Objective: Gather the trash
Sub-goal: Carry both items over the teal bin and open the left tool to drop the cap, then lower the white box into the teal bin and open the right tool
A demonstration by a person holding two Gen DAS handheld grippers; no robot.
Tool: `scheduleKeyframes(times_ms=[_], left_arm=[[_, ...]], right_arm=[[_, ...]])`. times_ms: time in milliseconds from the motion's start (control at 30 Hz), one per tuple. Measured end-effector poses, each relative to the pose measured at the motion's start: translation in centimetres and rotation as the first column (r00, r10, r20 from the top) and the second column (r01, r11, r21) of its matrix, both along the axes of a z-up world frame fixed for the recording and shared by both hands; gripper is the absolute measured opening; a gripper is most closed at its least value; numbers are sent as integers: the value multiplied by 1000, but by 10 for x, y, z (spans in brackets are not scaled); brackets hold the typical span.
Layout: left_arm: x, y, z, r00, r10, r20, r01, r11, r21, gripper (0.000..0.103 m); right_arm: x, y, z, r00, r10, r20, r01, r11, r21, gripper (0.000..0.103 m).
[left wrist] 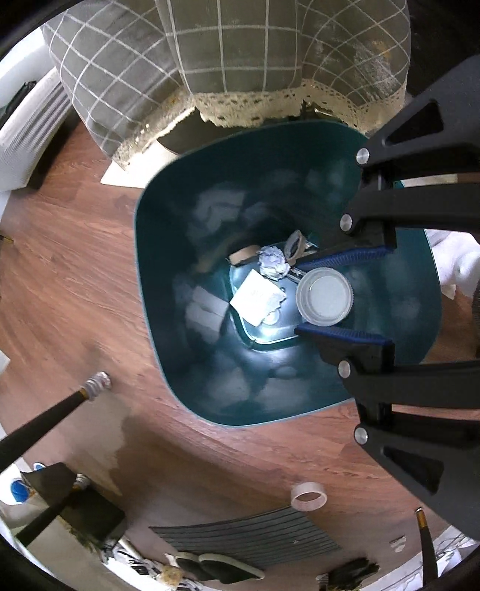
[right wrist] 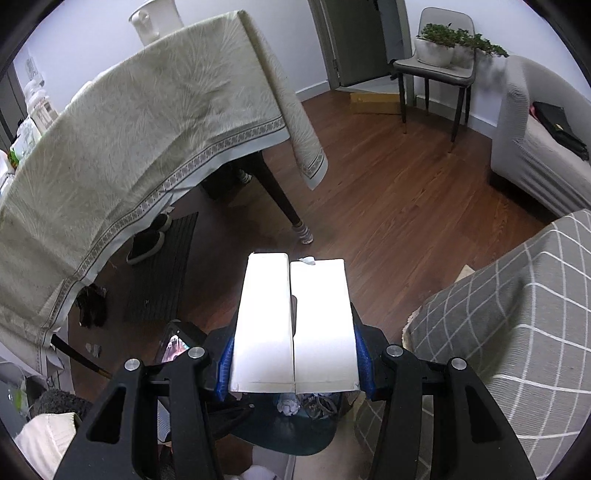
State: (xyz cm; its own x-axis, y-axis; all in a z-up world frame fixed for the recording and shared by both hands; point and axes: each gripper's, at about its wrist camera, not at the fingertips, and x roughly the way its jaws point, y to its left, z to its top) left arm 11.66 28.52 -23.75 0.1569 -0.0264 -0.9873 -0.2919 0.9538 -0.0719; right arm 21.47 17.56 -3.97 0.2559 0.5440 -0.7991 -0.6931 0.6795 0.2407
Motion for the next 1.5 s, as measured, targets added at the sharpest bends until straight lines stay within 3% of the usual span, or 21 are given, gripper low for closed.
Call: scheduleKeyframes(times_ms=[33, 100, 133, 467, 900, 1267, 1400, 1500], left_arm=[[-1, 2, -1, 1000, 6, 0, -6, 1000, -3, 33], [-2, 5, -2, 1000, 12, 1, -12, 1000, -4, 50], [-3, 7, -2, 1000, 15, 7, -15, 1000, 1, 53], [-14, 23, 36, 991, 43, 127, -45, 999, 14, 61], [-42, 33, 105, 951, 53, 304, -78, 994, 70, 56], [-53, 27, 145, 914, 33, 404, -79, 992, 98, 41], [-64, 24, 153, 909, 29, 416, -80, 991, 106, 40], [-70, 23, 160, 904, 30, 427, -81, 991, 102, 40]], right_arm=[[0, 2, -1, 1000, 2, -2, -2, 1000, -3, 52], [-1, 6, -6, 1000, 6, -8, -6, 1000, -15, 52], [0, 8, -8, 1000, 7, -10, -7, 1000, -19, 52], [1, 29, -40, 999, 16, -52, -21, 996, -90, 52], [-10, 50, -102, 991, 54, -123, -81, 971, -226, 52], [-39, 63, -166, 974, 135, -184, -200, 892, -405, 54], [-48, 61, -176, 965, 155, -212, -236, 868, -437, 68], [-55, 59, -176, 965, 165, -202, -242, 858, -454, 70]])
